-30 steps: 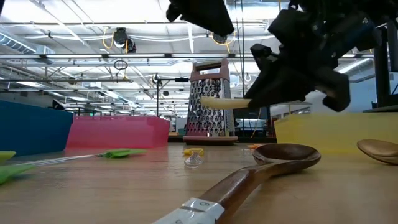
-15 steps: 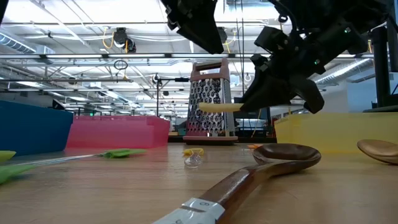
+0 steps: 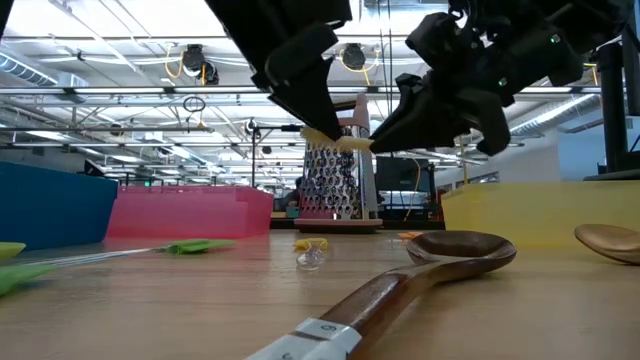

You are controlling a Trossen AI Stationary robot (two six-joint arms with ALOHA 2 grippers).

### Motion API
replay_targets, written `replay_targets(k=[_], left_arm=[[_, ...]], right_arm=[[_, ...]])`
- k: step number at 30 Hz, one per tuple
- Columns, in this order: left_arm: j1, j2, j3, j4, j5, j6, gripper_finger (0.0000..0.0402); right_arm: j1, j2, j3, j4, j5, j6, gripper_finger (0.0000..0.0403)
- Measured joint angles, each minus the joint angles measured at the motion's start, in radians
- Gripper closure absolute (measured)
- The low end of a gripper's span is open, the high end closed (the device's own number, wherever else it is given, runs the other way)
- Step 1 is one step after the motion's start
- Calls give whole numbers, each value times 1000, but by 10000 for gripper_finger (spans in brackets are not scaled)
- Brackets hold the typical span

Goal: Pick & Place Kitchen Items
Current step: Put the yellow knife into the red bin

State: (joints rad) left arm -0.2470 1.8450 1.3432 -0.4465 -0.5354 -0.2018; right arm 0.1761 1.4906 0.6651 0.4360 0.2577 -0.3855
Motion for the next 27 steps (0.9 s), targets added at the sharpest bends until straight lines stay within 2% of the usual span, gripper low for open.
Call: replay_targets(k=[3,13,24,27], left_arm=[[0,0,-16,42,12,18,231],[9,0,-17,33,10,24,250],[18,0,-17,32,19,25,323],[18,0,-17,32,19,24,327]], right_arm=[[0,0,0,17,-1,0,349],[2,0,0,34,-29,0,349],[-19,0,0,92,-53,-11,348],[-27,0,0,91,-61,-3,348]])
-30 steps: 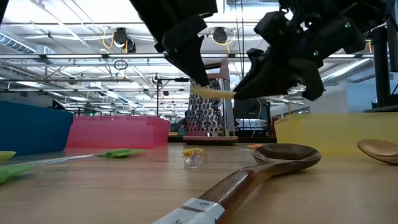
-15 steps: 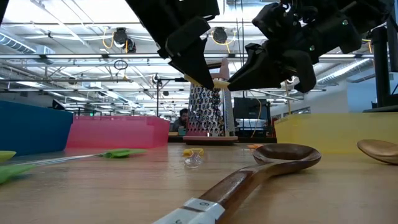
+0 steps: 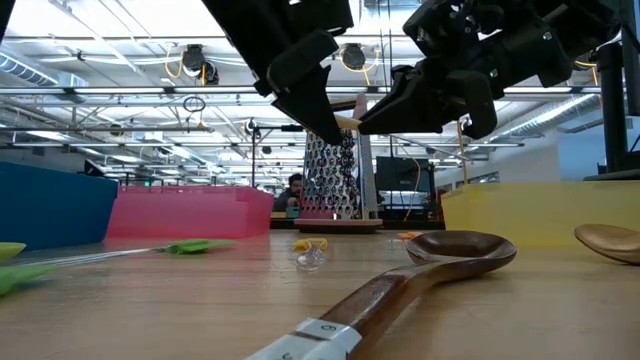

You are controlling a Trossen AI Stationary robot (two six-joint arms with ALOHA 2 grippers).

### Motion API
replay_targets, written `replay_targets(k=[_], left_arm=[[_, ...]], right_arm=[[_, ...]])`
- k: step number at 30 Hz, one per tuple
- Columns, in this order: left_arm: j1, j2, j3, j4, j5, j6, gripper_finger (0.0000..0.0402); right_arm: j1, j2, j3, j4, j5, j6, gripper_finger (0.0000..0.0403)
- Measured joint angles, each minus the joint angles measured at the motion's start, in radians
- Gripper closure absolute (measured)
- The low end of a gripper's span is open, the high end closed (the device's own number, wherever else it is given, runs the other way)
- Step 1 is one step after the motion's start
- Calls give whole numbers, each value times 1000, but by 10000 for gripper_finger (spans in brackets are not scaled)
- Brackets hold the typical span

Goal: Pick & Place Kitchen Items
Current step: Put the yellow knife into the red bin

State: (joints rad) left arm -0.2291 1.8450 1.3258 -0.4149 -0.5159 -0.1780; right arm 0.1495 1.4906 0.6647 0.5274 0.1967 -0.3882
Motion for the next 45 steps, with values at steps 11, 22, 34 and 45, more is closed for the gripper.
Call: replay_targets(k=[11,22,34,45], left_arm=[[1,0,0,-1,8,-42,327],[3,0,0,-99,0,-129,327],[-9,2,72,-428,-100,-229,324],[-3,0,237,-957,-127,-394,322]], right_arm=[[-2,0,0,0,-15,5,333],[25,0,-10,33,-12,-23,250],[169,0,-10,68,55,-43,245],[220,0,-10,62,-69,17,249]])
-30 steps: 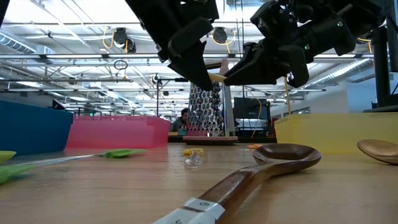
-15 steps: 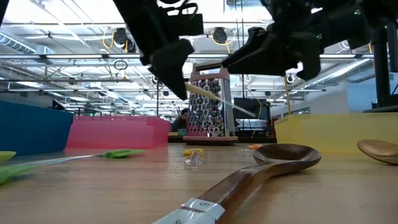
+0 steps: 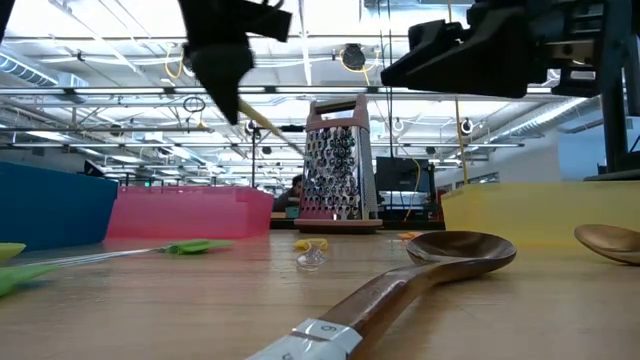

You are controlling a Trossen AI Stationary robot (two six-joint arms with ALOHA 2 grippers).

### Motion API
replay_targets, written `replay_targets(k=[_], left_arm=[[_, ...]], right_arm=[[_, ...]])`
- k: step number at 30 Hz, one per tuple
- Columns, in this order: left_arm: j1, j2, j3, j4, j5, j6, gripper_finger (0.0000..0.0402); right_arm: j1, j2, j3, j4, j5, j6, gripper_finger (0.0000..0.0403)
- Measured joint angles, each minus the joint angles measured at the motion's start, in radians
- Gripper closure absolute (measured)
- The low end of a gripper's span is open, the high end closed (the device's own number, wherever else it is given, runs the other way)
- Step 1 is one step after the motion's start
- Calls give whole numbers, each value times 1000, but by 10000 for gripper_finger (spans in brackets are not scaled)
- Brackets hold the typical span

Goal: Pick & Place Kitchen Items
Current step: Put the yellow knife into the red bin

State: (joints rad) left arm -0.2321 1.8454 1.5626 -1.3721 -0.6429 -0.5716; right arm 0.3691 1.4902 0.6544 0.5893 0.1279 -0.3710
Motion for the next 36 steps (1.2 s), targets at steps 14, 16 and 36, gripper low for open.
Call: replay_targets(k=[14,16,36], left_arm=[[-4,-32,-17,-200,-35,-49,321],[3,-56,-21,-194,-42,-32,324],[197,-442,-581,113,14,118,327]], right_arm=[[-3,0,0,11,1,17,247],[-3,0,0,12,1,16,247],[-3,0,0,36,2,16,245]])
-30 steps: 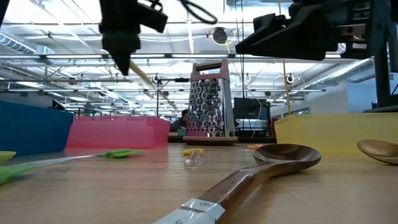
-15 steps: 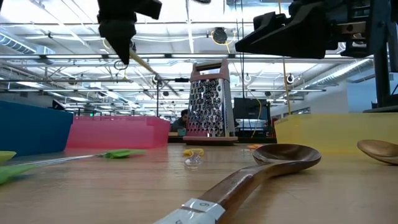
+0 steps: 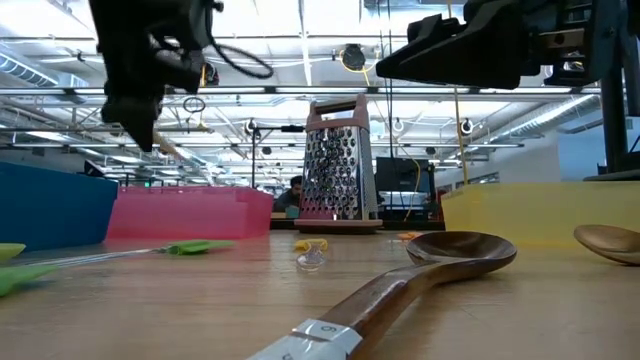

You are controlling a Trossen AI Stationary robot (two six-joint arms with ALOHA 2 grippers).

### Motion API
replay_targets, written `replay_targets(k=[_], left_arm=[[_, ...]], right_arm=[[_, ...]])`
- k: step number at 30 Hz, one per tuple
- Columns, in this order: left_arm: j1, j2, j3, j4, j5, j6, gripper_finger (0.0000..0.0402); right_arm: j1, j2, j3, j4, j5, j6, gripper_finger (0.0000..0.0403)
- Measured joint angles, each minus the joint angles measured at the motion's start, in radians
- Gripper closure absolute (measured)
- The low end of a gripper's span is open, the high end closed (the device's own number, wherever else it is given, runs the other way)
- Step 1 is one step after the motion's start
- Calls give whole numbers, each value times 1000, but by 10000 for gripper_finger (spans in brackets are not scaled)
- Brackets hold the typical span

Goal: Pick & Place Kitchen Items
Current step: Put the yellow knife into the red bin, then put the green spatula into the blue bin

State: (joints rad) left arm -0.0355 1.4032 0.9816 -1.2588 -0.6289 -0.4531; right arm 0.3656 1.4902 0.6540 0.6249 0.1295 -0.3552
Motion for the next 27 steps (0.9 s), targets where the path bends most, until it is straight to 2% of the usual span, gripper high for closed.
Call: replay_targets(k=[7,13,20,27], left_arm=[[66,-11,-106,255,43,230,301],[130,-11,-111,373,86,381,312],[220,-11,-111,404,146,423,303],[306,-11,-111,404,150,424,280]], right_arm=[[0,0,0,9,4,-5,247],[0,0,0,9,4,-5,247],[0,0,0,8,1,-5,246],[0,0,0,8,0,-5,245]])
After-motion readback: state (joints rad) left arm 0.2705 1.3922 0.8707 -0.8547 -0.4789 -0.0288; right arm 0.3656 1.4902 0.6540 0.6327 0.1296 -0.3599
